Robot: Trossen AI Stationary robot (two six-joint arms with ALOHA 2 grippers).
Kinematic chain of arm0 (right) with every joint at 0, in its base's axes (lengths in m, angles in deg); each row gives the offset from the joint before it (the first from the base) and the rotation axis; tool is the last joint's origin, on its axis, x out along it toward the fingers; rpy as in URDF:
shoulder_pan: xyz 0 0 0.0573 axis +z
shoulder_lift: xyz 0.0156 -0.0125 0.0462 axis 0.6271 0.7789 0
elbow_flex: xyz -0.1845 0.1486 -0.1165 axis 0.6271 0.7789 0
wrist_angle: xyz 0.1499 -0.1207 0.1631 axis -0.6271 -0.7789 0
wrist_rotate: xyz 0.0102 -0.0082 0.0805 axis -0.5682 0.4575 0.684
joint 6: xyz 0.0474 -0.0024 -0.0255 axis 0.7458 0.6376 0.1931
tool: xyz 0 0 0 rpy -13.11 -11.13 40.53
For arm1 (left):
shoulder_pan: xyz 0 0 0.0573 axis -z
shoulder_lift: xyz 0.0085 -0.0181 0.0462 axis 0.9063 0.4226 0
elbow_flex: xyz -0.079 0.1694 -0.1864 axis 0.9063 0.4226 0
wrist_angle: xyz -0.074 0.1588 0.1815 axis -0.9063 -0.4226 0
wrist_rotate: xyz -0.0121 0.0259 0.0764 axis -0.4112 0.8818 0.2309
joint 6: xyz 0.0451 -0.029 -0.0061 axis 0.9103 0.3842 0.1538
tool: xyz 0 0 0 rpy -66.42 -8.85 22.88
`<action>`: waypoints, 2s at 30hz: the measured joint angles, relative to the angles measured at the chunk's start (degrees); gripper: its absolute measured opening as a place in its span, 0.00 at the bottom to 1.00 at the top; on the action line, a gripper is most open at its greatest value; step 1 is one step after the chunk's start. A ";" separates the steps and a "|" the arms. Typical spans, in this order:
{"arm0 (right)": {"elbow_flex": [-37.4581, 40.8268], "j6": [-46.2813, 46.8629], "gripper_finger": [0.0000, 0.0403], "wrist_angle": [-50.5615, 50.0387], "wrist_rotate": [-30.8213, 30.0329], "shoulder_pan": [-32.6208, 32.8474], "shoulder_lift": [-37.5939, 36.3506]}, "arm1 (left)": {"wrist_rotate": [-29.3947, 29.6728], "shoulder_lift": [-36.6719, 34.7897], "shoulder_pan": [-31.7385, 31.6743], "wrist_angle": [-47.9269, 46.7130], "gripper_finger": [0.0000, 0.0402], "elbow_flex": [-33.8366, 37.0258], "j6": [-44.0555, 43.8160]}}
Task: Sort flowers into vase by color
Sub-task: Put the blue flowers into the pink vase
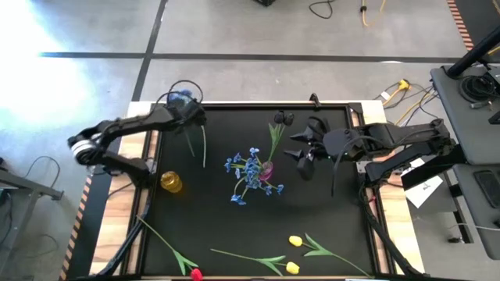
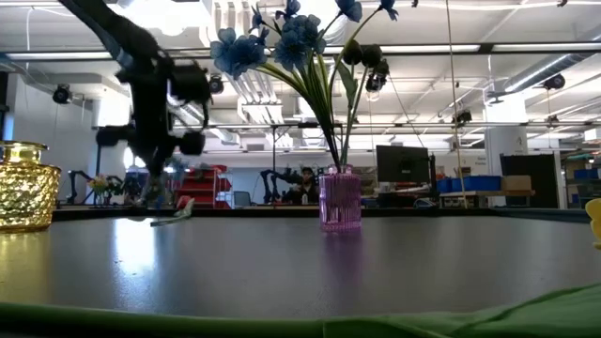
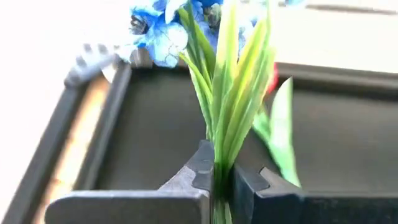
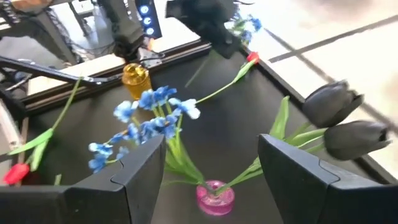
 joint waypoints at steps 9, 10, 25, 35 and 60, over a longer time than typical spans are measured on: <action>0.00 -1.41 0.61 1.84 -1.62 0.03 0.00 | 17.82 -18.21 23.60 18.40 0.01 5.08 -1.33; 0.00 -1.41 0.61 1.84 -1.62 0.13 0.00 | 19.11 -19.37 26.39 25.28 0.01 6.80 2.83; 0.00 -3.83 0.59 5.50 -1.44 0.55 0.00 | -24.24 -2.00 29.49 103.03 0.01 22.13 45.83; 0.00 -1.57 0.58 5.65 -1.18 2.15 0.31 | -43.74 20.75 25.94 126.26 0.01 12.78 45.97; 0.00 0.03 0.58 5.19 -1.58 2.49 0.33 | -54.48 36.27 24.54 126.28 0.01 -0.43 40.28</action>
